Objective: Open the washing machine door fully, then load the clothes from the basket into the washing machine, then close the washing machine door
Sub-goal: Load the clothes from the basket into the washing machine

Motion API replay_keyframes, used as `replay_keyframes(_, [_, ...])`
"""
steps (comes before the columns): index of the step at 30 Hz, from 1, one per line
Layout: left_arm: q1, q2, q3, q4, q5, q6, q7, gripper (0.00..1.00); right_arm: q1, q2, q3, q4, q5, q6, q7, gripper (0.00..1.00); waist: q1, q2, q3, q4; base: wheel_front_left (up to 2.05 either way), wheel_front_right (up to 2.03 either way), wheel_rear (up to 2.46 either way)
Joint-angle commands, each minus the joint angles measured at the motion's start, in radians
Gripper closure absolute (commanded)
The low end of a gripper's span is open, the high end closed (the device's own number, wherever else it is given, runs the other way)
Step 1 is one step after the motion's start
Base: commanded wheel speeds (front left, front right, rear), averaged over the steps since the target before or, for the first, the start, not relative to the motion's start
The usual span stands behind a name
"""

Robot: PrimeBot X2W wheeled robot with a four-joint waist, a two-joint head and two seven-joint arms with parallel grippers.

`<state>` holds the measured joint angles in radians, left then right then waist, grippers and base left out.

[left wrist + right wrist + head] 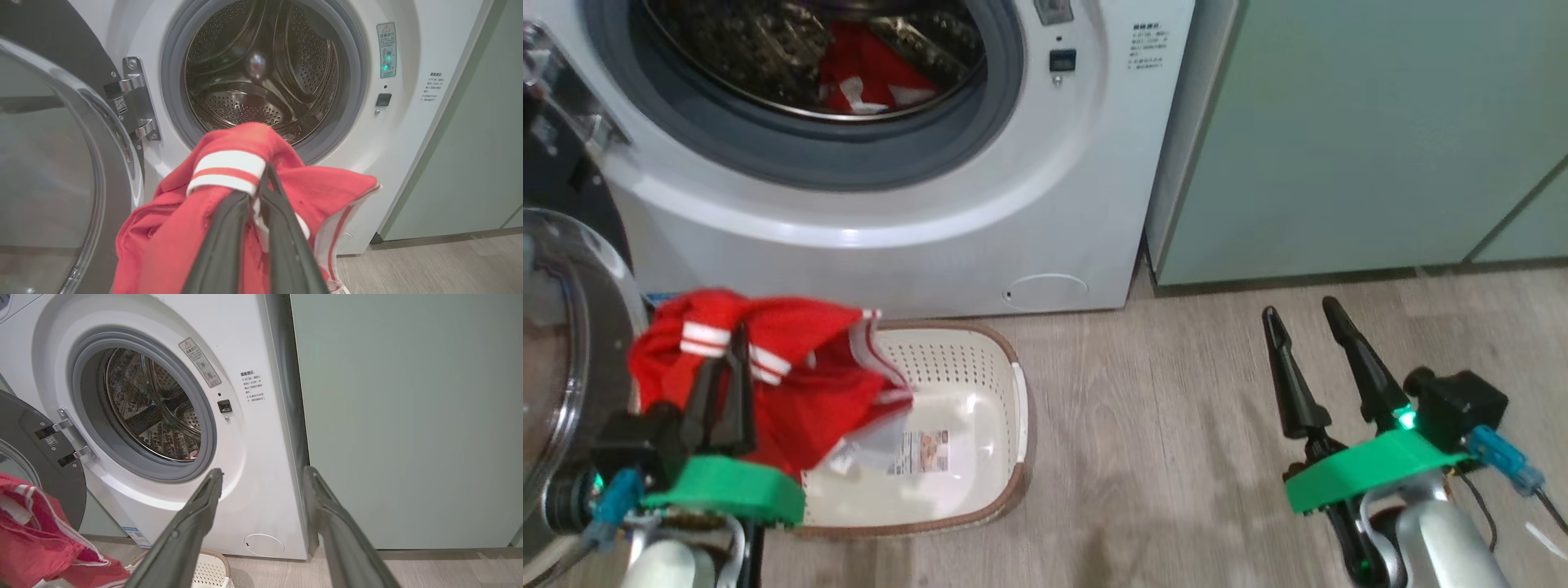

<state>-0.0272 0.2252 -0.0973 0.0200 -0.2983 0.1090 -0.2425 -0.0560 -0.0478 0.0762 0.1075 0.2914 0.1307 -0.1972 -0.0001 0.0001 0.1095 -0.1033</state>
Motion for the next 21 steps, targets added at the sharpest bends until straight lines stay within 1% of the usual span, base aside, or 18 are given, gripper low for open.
replay_keyframes(1, [-0.017,0.021,0.033,-0.047,0.004,0.006,0.004,1.0,-0.002,-0.002,0.017,-0.036,-0.007,0.0,0.004,0.0,0.0001,-0.0001,-0.025,0.006,0.0,0.0,0.0])
replay_keyframes(11, [0.045,0.019,0.018,-0.072,0.005,0.024,0.031,1.0,0.03,-0.002,0.011,-0.055,-0.01,0.0,0.025,0.0,0.0001,-0.0001,-0.068,0.016,0.0,0.0,0.0])
replay_keyframes(21, [0.055,0.024,0.012,-0.083,0.003,0.032,0.042,1.0,0.034,-0.002,0.013,-0.067,-0.01,0.0,0.033,0.0,0.0001,-0.0001,-0.074,0.018,0.0,0.0,0.0])
